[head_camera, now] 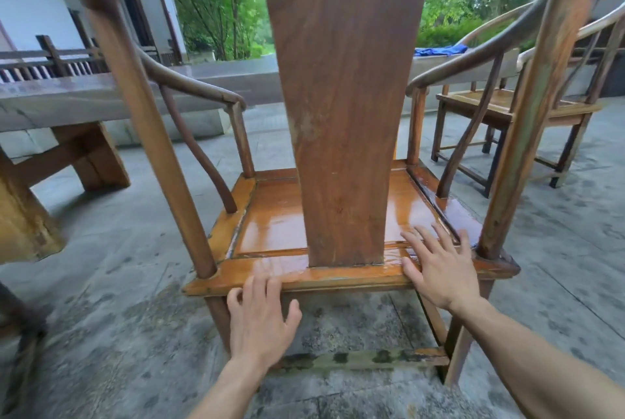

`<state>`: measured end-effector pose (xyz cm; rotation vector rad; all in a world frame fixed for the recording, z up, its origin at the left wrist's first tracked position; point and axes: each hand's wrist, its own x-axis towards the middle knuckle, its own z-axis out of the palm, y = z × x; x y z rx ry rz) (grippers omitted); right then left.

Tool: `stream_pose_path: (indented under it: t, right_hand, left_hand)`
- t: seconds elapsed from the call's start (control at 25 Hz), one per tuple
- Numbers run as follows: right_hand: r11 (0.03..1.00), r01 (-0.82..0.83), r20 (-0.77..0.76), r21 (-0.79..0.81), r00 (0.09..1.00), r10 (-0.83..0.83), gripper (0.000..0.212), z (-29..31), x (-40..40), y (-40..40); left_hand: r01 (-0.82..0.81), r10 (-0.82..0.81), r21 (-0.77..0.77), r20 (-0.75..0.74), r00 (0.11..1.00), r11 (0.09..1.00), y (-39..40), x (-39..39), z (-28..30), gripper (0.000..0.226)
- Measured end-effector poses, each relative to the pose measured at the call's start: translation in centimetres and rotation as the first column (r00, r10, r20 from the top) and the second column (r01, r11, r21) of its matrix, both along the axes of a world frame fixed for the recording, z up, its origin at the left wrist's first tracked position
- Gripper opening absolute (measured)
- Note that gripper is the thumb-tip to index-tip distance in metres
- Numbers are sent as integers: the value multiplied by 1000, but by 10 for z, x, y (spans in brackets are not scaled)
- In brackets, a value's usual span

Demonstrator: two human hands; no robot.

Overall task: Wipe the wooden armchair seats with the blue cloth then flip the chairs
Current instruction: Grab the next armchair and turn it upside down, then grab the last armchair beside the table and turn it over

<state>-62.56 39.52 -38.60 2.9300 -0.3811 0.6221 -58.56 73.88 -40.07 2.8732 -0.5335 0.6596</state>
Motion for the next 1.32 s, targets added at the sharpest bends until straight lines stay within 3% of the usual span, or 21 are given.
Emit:
stream_pose_path:
  t: [0.08, 0.16, 0.36, 0.6, 0.88, 1.08, 1.32]
  right_hand:
    - [1000, 11, -34, 7, 999, -10, 64, 17, -15, 16]
    - [998, -52, 34, -24, 998, 53, 63, 48, -36, 42]
    - [991, -129, 41, 47, 991, 127, 58, 170, -94, 127]
    - [963, -225, 150, 146, 968, 203, 50, 342, -153, 237]
    - [936, -334, 272, 112, 916, 294, 45, 554, -186, 408]
    - [889, -451, 387, 82, 836, 388, 45, 641, -162, 497]
    - [785, -617, 422, 55, 727, 541, 46, 662, -129, 586]
  left_hand:
    - [4, -6, -42, -32, 999, 999, 15, -11, 24, 40]
    - [29, -30, -66, -25, 999, 997, 35, -23, 65, 42]
    - [81, -87, -86, -58, 995, 993, 89, -62, 197, 49]
    - [128, -130, -117, -15, 991, 985, 178, -108, 376, 51]
    - [163, -159, -108, 49, 986, 981, 331, -156, 578, 53]
    - [91, -78, -89, 140, 987, 992, 419, -153, 649, 57]
    - [-89, 106, -102, 168, 980, 991, 518, -173, 673, 58]
